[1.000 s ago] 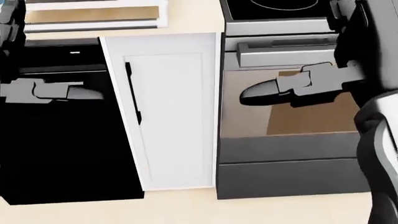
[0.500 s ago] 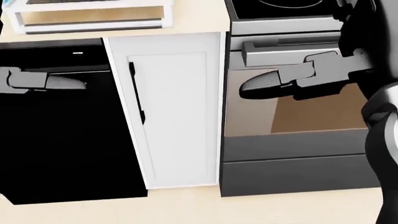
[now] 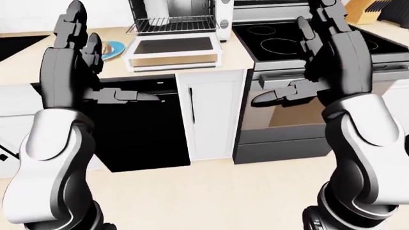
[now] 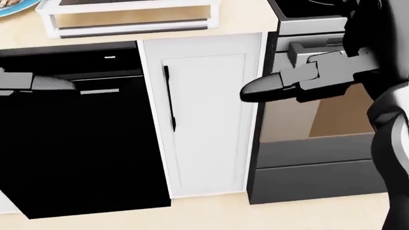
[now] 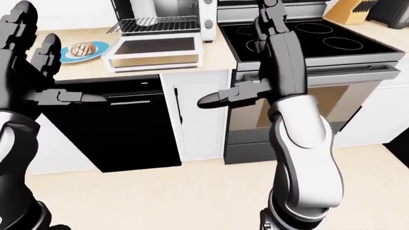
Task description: Place the bread on the rack of the toaster oven.
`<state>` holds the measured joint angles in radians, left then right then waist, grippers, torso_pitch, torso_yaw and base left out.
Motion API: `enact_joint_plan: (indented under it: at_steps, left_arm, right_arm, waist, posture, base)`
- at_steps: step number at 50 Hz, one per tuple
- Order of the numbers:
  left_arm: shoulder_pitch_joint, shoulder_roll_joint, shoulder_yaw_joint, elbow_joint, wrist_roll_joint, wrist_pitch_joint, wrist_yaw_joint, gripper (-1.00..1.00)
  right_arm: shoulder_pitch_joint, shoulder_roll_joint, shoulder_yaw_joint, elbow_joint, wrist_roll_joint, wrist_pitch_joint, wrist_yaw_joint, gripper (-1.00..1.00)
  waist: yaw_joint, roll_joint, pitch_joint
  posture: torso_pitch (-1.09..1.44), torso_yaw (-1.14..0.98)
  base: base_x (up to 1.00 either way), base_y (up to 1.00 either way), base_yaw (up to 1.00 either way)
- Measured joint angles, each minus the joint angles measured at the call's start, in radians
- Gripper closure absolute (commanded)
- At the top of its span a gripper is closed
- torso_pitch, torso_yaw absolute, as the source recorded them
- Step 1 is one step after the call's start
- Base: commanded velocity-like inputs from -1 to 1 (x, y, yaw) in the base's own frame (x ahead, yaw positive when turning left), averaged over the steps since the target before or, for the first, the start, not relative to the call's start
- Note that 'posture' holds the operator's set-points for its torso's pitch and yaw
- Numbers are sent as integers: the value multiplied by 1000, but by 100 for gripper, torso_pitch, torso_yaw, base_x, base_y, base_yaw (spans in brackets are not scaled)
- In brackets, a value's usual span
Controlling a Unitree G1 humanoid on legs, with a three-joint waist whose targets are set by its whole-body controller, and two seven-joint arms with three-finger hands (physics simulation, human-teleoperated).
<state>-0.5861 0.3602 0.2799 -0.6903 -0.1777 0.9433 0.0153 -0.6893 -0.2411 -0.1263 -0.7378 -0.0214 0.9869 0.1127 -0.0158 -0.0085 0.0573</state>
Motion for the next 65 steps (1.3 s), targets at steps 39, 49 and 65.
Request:
enact_joint_plan:
  at_steps: [39,49,65]
  left_arm:
    - [-1,24,14,-41,-25,1,18,-100]
    - [4,24,17,-35,-12,10,15,-100]
    - [-4,23,17,-42,-10,8,4,-100]
  right_arm:
    - [-20,14,13,-16,-45,-14,24,-100]
    - [-14,15,21,-9,-44,-9,35,-100]
    - [-11,18,21,-17,-57,-10,35,-100]
  waist:
    - [6,83,-20]
    - [10,3,-6]
    - [6,84,-16]
  posture:
    - [0,0]
    - [0,0]
    - [0,0]
  base:
    - [10,36,0]
    - [9,32,0]
    - [9,32,0]
